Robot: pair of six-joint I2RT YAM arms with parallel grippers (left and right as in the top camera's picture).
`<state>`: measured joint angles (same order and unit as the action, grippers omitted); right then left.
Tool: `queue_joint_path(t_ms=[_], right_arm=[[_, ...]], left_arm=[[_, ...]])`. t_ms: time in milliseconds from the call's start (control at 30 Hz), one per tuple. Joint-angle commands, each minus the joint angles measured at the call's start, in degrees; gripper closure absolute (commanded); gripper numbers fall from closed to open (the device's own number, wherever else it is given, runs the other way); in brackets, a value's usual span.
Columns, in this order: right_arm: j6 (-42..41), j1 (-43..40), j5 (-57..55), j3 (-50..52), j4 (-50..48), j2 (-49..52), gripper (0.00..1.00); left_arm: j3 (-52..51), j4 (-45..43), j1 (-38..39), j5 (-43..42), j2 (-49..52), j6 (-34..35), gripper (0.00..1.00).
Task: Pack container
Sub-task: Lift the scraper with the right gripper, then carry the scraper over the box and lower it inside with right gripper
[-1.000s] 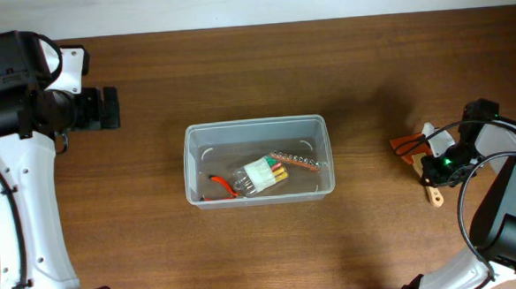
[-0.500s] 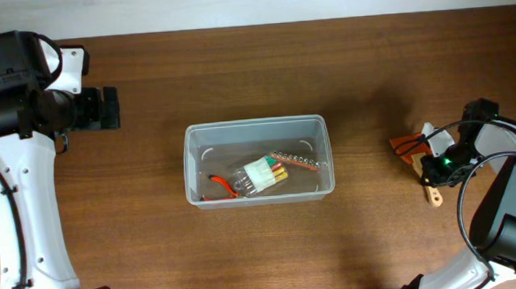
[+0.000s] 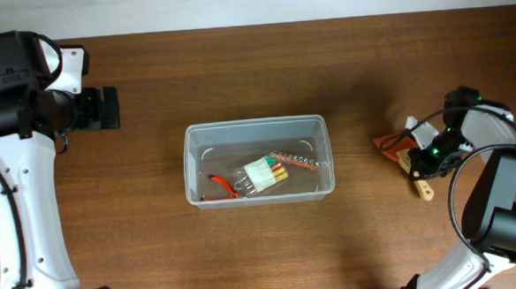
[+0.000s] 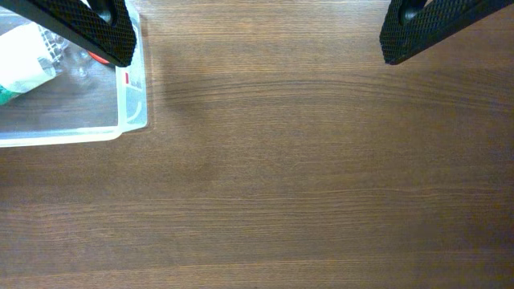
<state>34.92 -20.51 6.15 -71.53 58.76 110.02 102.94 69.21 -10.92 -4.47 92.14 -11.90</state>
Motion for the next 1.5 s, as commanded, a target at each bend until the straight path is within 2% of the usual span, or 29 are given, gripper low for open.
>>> queue_joint_path(t_ms=[0,300,500,600,700,833,1133,1300,1467], right_arm=[[0.20,0.31,1.16,-5.31,2.23,0.20,0.96],[-1.29,1.14,1.05,-18.64,9.57,0.17,0.96],[-1.29,5.55,0.92,-29.51,14.86,0.17,0.96],[-1.29,10.08,0.98,-36.04,17.35,0.17,0.96],[-0.83,19.10,0.96,-45.66,21.29,0.17,0.96],[5.75,30.12,0.87,-51.71,23.56,0.17,0.96],[14.99,47.71,0.74,-46.99,23.10,1.11,0.96],[16.79,51.28,0.83,-37.24,18.38,1.16,0.96],[17.16,51.60,0.94,-23.67,8.15,1.16,0.96]], left_arm=[[0.07,-0.02,-0.22,-0.22,-0.11,0.72,0.01],[0.07,-0.15,-0.22,-0.24,-0.11,0.74,0.01],[0.07,-0.17,-0.22,-0.24,-0.11,0.74,0.01],[0.07,-0.13,-0.22,-0.24,-0.11,0.74,0.01],[0.07,-0.13,-0.22,-0.24,-0.11,0.74,0.01],[0.07,-0.13,-0.22,-0.24,-0.11,0.74,0.01],[0.07,-0.11,-0.22,-0.24,-0.11,0.74,0.01],[0.07,-0.11,-0.22,-0.24,-0.11,0.74,0.01],[0.07,-0.04,-0.22,-0.24,-0.11,0.74,0.01]])
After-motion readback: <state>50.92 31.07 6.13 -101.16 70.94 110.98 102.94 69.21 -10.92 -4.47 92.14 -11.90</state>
